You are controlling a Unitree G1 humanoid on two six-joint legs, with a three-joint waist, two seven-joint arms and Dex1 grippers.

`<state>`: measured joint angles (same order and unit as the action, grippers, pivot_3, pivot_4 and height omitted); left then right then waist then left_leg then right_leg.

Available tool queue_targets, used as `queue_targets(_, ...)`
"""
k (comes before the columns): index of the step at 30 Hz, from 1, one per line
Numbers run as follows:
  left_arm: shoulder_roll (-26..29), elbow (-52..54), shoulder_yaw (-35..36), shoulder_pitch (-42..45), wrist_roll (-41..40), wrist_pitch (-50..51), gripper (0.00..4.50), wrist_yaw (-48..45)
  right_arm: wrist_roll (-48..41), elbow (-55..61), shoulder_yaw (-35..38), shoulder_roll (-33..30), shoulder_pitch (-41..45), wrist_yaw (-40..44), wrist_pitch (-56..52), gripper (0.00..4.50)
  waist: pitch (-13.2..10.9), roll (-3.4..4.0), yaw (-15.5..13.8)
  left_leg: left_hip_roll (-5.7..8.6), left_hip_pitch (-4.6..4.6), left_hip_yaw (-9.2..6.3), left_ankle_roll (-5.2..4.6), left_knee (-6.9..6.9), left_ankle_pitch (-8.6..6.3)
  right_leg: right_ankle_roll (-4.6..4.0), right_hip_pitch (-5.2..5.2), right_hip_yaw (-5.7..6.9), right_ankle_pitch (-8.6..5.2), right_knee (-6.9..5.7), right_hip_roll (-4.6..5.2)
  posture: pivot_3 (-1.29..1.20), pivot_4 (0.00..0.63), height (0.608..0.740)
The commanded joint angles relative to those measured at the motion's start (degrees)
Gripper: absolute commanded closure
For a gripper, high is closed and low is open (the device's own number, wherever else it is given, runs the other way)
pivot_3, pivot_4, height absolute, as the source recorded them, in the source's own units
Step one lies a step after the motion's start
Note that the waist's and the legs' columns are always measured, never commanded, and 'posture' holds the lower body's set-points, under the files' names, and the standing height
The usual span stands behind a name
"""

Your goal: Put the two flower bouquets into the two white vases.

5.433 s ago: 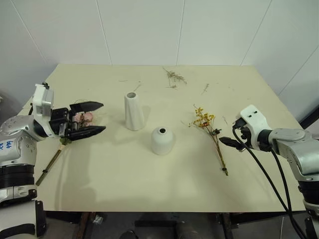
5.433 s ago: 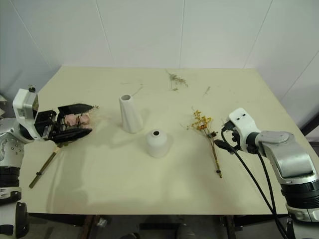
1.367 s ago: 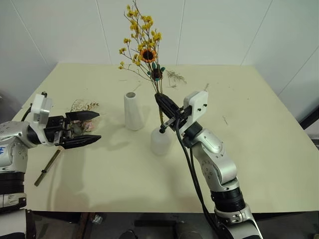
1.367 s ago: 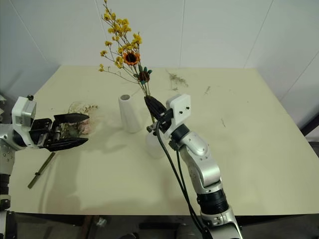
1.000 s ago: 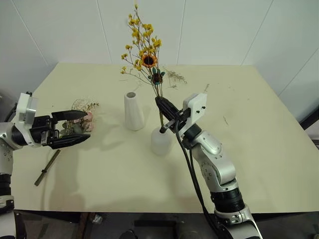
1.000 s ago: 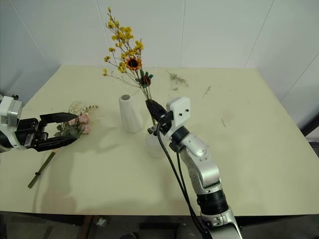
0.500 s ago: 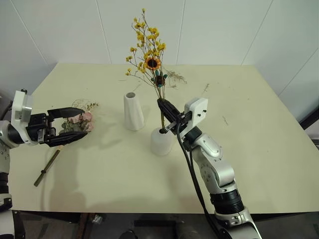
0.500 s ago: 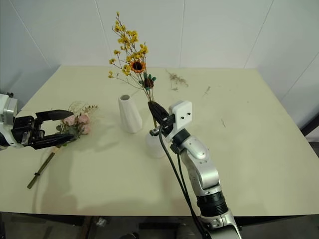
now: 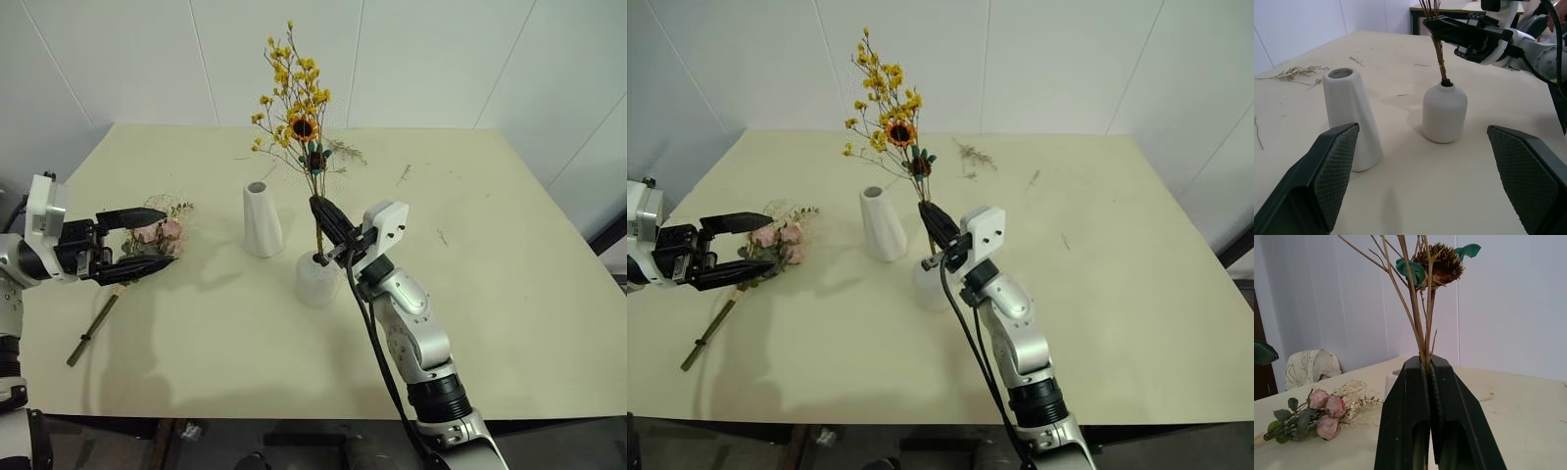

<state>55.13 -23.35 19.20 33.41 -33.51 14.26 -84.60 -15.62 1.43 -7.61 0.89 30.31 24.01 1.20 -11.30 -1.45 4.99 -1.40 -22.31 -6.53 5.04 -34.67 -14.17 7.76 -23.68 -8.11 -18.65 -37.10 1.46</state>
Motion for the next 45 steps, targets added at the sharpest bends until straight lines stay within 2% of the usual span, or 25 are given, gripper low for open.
queue_targets(1, 0.39, 0.26, 0.66, 1.08, -0.05, -0.6, 0.0, 0.01, 1.11, 0.38, -1.46, -0.31, -1.31, 1.15, 0.17, 4.46, 0.0, 0.0, 0.0, 0.0, 0.0, 0.0, 0.0, 0.0, 0.0, 0.0, 0.0, 0.0, 0.0, -0.01, 0.0, 0.0, 0.15, 0.74)
queue_targets(9, 0.09, 0.6, 0.57, 1.01, -0.11, -0.42, 0.0, 0.32, 2.09, 3.26, -2.96, -1.25, -1.5, 2.07, -0.42, 4.46, -0.01, 0.01, 0.02, -0.01, -0.02, 0.0, 0.01, 0.01, 0.01, -0.01, -0.02, 0.0, -0.01, 0.0, -0.01, 0.0, 0.15, 0.74)
queue_targets(29, -0.29, 1.01, 0.35, 1.01, -0.18, -0.14, 0.0, 0.72, 2.52, -0.3, 0.02, -2.64, -6.65, 2.0, 1.51, 4.46, -0.01, 0.01, -0.02, -0.04, 0.0, 0.0, 0.01, 0.03, 0.01, -0.03, -0.02, 0.0, -0.01, -0.03, -0.05, 0.0, 0.15, 0.74)
queue_targets(32, -0.36, 0.61, 0.12, 1.43, 0.0, -0.3, 0.0, 0.62, 2.92, 0.35, -0.51, -3.18, -6.46, 2.7, 1.7, 3.75, -0.01, 0.0, -0.04, -0.04, -0.01, 0.0, 0.02, 0.03, 0.01, -0.02, -0.02, 0.0, -0.01, -0.02, -0.04, 0.0, 0.15, 0.74)
queue_targets(39, -0.41, 0.14, -0.04, 1.7, 0.17, -0.46, 0.0, 0.63, 3.21, 4.23, -1.56, -5.59, -6.02, 4.66, 0.3, 1.42, -0.01, 0.0, -0.04, -0.04, -0.01, 0.0, 0.02, 0.03, 0.01, -0.02, -0.02, 0.01, -0.01, -0.02, -0.04, 0.0, 0.15, 0.74)
queue_targets(45, -0.57, -0.26, -0.05, 1.73, 0.27, -0.79, 0.0, 0.87, 1.81, 7.93, -1.18, -8.54, -6.04, 6.93, -2.41, 1.42, -0.01, 0.0, -0.05, -0.04, -0.01, 0.0, 0.02, 0.02, 0.01, -0.03, -0.02, 0.01, -0.01, -0.02, -0.05, 0.0, 0.15, 0.74)
